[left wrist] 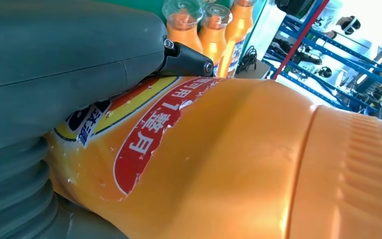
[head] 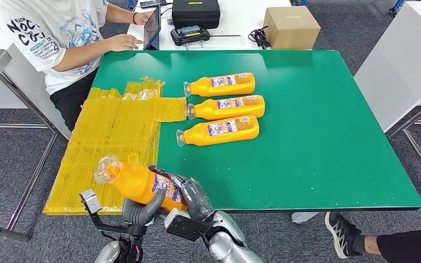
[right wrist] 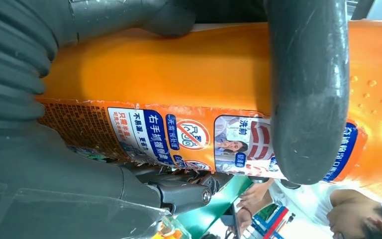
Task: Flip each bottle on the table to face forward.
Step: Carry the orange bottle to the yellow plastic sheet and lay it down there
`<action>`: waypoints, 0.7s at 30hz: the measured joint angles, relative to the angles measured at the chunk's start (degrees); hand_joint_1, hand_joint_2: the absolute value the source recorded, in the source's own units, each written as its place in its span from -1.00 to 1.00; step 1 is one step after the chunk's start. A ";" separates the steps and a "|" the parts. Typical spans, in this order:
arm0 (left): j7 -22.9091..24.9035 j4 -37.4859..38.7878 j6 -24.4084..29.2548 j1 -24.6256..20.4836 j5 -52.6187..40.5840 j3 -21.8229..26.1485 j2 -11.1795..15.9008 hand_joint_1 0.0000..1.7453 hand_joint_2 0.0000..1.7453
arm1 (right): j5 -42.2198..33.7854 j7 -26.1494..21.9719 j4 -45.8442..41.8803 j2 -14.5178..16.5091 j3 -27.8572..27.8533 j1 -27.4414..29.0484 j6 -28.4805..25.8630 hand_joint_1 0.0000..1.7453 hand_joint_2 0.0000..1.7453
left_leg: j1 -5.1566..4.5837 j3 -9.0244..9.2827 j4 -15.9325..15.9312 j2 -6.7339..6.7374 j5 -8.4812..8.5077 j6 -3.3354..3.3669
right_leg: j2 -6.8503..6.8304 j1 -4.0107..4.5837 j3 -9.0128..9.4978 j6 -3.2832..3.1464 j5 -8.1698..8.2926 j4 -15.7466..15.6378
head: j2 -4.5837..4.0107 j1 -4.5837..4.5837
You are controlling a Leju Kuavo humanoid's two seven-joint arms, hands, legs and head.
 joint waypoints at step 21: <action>-4.20 -4.50 18.39 -1.48 -16.05 0.31 -1.15 1.00 1.00 | -7.82 0.69 -21.30 -1.04 -5.11 11.10 -6.46 -1.00 -1.00 | -0.01 -0.04 0.00 -0.05 -0.01 0.00 | -0.02 0.00 0.01 0.00 0.00 0.00 | 0.00 0.03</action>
